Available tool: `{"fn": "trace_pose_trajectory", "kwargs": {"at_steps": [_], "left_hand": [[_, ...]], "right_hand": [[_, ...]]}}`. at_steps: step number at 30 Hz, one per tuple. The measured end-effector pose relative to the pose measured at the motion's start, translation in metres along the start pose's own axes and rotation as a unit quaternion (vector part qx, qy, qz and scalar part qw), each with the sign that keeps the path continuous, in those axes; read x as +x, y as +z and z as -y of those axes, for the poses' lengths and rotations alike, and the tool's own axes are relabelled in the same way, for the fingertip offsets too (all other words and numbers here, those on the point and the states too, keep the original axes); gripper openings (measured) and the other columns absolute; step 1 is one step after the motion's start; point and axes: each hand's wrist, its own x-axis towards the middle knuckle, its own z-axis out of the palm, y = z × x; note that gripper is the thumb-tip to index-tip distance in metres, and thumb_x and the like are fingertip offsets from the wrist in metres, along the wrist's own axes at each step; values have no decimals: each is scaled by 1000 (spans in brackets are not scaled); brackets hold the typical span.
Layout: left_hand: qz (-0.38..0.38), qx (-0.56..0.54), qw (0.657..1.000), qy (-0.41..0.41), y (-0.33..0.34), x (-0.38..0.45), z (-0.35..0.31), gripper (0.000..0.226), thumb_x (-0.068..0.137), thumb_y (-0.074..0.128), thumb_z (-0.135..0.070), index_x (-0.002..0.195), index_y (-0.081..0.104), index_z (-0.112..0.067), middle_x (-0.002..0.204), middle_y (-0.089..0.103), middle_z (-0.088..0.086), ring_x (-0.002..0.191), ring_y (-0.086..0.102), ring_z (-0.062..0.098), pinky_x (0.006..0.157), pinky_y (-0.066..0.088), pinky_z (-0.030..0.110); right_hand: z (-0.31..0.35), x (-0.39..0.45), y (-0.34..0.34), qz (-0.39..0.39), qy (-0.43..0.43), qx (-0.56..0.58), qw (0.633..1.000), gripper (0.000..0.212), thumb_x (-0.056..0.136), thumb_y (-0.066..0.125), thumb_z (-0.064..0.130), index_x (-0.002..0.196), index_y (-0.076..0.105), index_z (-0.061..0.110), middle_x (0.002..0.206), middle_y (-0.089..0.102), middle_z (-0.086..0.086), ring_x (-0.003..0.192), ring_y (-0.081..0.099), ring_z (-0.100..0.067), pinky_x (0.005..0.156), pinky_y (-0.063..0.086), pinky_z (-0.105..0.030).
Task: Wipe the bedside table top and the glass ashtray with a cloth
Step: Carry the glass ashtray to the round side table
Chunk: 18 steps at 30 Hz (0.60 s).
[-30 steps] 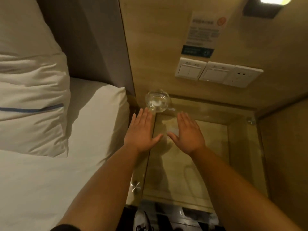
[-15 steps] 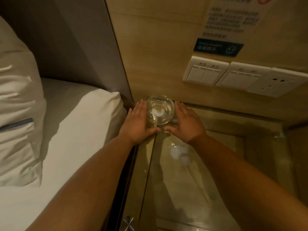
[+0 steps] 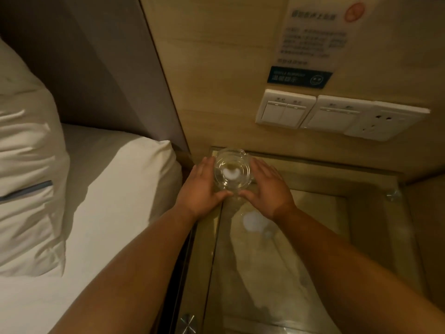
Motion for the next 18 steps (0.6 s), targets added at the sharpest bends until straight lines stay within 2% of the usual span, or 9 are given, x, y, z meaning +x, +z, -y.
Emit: {"fn": "trace_pose_trajectory", "kwargs": {"at_steps": [5, 10, 13, 18], "left_hand": [[7, 8, 999, 37, -11, -34, -50, 98, 76, 74, -48, 148, 20, -11, 153, 28, 11, 140, 24, 27, 112, 29, 45], [31, 21, 996, 81, -17, -77, -95, 102, 76, 72, -52, 150, 16, -10, 155, 25, 13, 144, 17, 25, 116, 20, 42], [44, 19, 993, 110, -7, -97, -115, 103, 75, 71, -54, 150, 15, -13, 156, 22, 11, 144, 13, 23, 117, 16, 39], [82, 19, 977, 196, 18, -139, -154, 100, 73, 71, -58, 148, 20, -17, 153, 31, 8, 140, 25, 23, 115, 23, 41]], "right_hand": [[11, -54, -41, -12, 28, 39, 999, 88, 82, 70, 43, 150, 21, 15, 155, 30, -7, 145, 20, -23, 118, 17, -40], [23, -123, -72, -34, 80, 46, 995, 91, 81, 68, 49, 151, 20, 17, 157, 27, -4, 146, 16, -19, 116, 12, -30], [23, -163, -81, -61, 112, 44, 991, 92, 80, 67, 53, 151, 20, 17, 157, 26, -3, 145, 17, -17, 118, 12, -31], [24, -254, -88, -119, 191, 52, 973, 91, 79, 69, 52, 150, 24, 16, 156, 29, -5, 144, 20, -18, 117, 16, -31]]}}
